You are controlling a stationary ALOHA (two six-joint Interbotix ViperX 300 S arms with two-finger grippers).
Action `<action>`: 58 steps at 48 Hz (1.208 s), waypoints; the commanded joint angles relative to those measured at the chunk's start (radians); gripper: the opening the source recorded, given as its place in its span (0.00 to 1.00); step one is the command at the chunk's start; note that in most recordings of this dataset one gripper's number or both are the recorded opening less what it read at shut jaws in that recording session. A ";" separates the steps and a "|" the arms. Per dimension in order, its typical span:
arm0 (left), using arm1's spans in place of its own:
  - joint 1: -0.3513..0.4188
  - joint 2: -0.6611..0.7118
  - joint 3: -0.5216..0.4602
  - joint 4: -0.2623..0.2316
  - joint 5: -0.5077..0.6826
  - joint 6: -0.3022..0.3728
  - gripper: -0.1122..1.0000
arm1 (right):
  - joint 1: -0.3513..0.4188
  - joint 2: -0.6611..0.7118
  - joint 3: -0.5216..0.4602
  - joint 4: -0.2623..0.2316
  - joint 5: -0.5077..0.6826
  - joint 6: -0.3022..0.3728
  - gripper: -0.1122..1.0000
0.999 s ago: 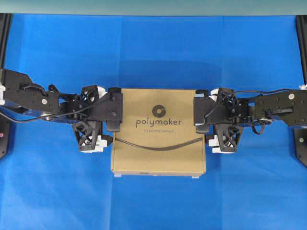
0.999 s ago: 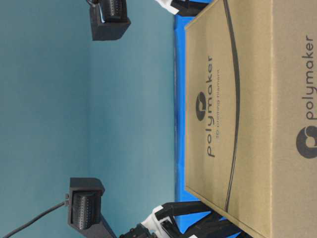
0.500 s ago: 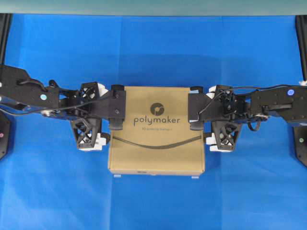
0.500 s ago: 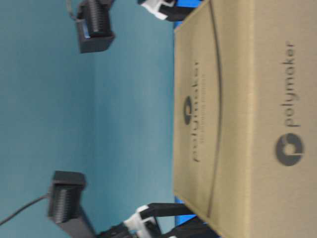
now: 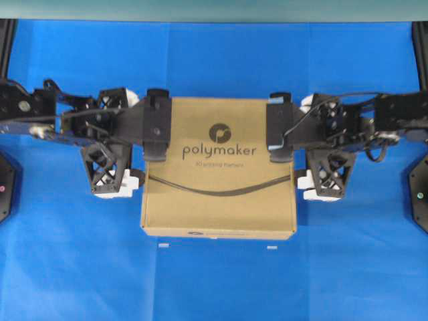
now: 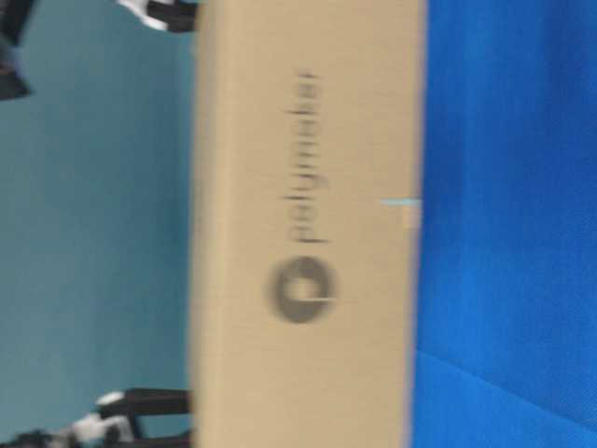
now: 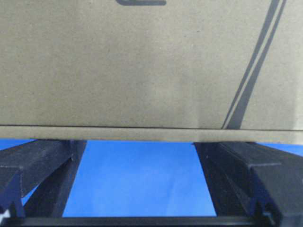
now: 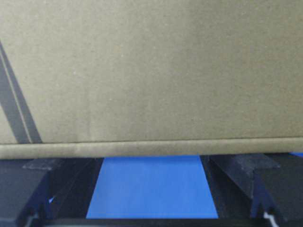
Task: Lift up the cardboard box by clamping it between your arms.
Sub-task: 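Press both grippers against opposite box sides and raise it, then hold the polymaker box clamped between both grippers in the air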
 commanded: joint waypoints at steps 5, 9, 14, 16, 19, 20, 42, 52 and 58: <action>0.002 -0.014 -0.193 -0.005 0.095 -0.008 0.89 | 0.011 -0.046 -0.149 0.026 0.087 0.005 1.00; 0.002 -0.012 -0.245 -0.005 0.152 -0.008 0.89 | 0.011 -0.057 -0.195 0.028 0.146 0.005 1.00; 0.002 -0.009 -0.299 -0.005 0.218 -0.009 0.89 | 0.012 -0.063 -0.259 0.026 0.207 0.014 1.00; 0.000 -0.009 -0.319 -0.005 0.241 -0.009 0.89 | 0.012 -0.063 -0.285 0.028 0.232 0.023 1.00; -0.002 -0.008 -0.341 -0.005 0.264 -0.009 0.89 | 0.012 -0.064 -0.318 0.026 0.265 0.034 1.00; -0.002 -0.008 -0.348 -0.005 0.270 -0.009 0.89 | 0.012 -0.063 -0.331 0.026 0.282 0.041 1.00; -0.011 -0.008 -0.446 -0.005 0.333 -0.044 0.89 | 0.029 -0.064 -0.403 0.028 0.360 0.060 1.00; -0.011 -0.008 -0.449 -0.005 0.333 -0.046 0.89 | 0.029 -0.063 -0.403 0.026 0.365 0.060 1.00; -0.011 -0.008 -0.451 -0.006 0.333 -0.048 0.89 | 0.029 -0.064 -0.403 0.026 0.370 0.060 1.00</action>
